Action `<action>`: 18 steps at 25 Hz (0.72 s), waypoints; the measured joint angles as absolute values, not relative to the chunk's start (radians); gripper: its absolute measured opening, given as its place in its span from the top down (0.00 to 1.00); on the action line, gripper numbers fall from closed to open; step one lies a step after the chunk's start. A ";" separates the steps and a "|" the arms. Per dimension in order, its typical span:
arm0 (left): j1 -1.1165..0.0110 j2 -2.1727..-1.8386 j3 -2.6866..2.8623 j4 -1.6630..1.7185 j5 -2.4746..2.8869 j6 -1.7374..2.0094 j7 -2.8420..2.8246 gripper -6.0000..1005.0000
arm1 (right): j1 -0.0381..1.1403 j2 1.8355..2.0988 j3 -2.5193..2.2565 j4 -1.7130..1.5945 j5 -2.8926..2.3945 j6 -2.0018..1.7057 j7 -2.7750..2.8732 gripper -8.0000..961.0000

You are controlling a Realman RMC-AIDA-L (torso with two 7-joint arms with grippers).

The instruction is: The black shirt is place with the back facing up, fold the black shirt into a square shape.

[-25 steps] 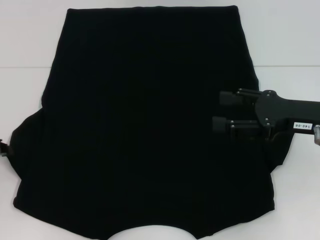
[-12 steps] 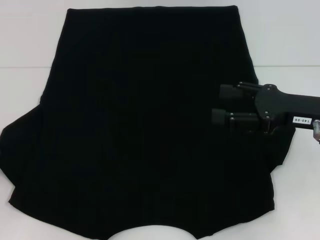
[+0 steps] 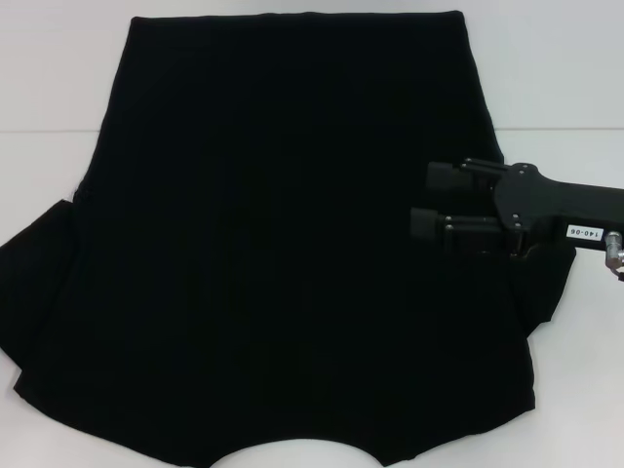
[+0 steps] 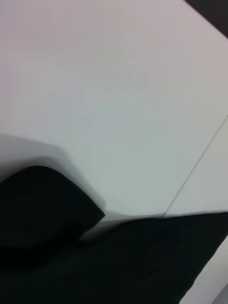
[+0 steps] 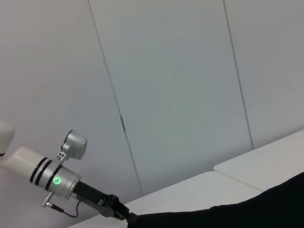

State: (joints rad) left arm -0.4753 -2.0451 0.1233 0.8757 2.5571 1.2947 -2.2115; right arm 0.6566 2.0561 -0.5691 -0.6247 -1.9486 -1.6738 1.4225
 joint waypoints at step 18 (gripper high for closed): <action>-0.455 -2.044 0.069 0.876 2.518 1.295 -2.196 0.99 | 0.656 2.055 -0.559 -0.630 -1.935 -1.674 1.424 0.08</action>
State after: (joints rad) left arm -0.4547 -2.0444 0.0691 0.8759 2.5181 1.2955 -2.1955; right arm 0.6565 2.0555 -0.5589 -0.6300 -1.9354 -1.6735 1.4235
